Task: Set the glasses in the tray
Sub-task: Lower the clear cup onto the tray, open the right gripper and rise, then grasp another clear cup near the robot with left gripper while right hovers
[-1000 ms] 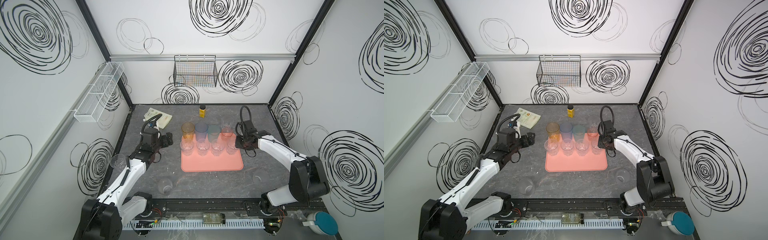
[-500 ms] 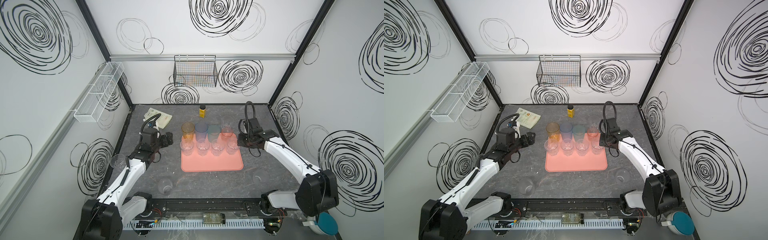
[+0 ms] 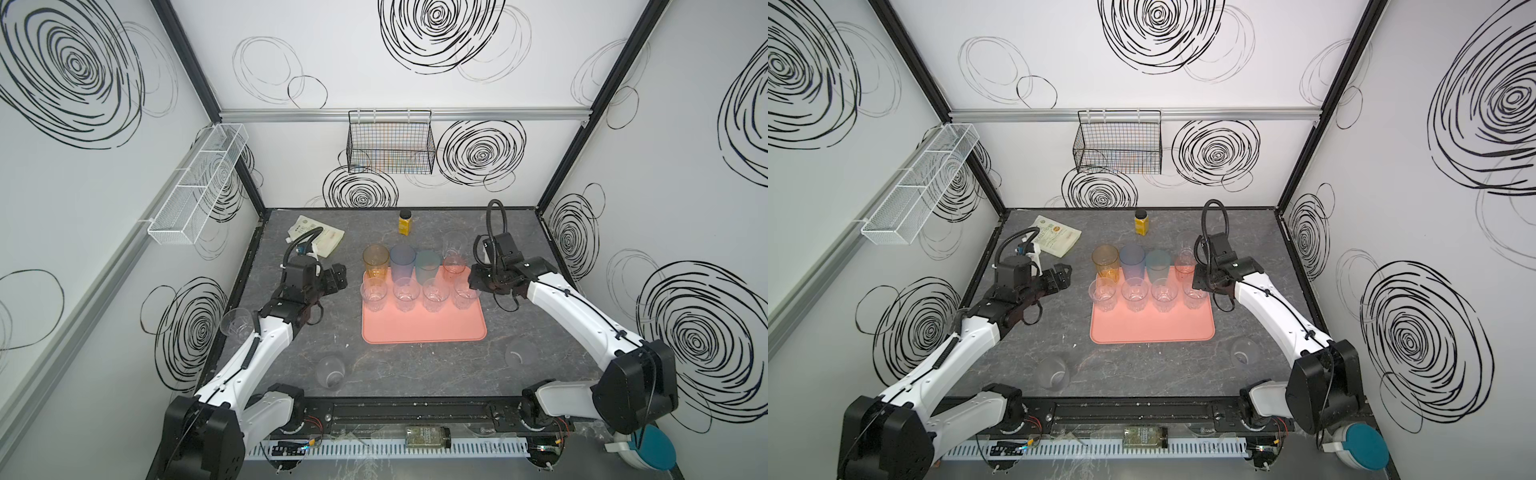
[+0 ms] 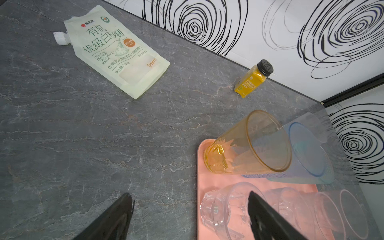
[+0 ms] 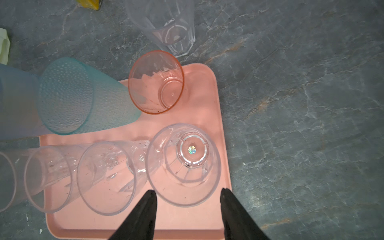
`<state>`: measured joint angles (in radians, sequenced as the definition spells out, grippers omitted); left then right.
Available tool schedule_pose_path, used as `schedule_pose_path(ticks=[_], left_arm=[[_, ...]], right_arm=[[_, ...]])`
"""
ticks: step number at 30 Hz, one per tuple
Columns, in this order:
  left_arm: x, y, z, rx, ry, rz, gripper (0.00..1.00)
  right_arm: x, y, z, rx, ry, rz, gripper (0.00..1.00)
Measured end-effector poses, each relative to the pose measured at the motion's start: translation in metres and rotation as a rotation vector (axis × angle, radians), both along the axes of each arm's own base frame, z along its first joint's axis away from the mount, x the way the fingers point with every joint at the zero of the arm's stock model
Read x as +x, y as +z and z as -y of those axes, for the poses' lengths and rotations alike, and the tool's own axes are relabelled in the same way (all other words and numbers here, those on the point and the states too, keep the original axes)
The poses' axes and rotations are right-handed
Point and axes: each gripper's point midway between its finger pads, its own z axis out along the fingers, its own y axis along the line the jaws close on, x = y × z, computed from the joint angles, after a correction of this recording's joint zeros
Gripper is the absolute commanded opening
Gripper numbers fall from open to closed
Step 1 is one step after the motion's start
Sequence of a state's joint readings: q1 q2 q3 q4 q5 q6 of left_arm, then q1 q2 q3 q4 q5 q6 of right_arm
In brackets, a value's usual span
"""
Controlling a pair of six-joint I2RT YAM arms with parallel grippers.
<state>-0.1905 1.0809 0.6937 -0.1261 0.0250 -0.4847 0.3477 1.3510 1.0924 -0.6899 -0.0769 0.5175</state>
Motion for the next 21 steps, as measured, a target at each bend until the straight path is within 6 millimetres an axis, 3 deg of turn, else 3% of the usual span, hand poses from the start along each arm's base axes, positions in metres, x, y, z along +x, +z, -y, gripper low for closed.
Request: schedule_pose_path(ticks=[7,16,21], left_arm=[[-0.010,-0.001,0.001,0.040,0.014,-0.023,0.90],[-0.013,0.007,-0.014,0.101,0.070,-0.045,0.94],[-0.018,-0.004,-0.028,0.166,0.122,-0.108,0.95]], right_arm=[[0.014,0.015,-0.022,0.016,0.046,0.036,0.55],[0.032,0.038,-0.049,0.056,0.103,0.132,0.56],[0.036,0.046,-0.075,0.119,0.175,0.189,0.56]])
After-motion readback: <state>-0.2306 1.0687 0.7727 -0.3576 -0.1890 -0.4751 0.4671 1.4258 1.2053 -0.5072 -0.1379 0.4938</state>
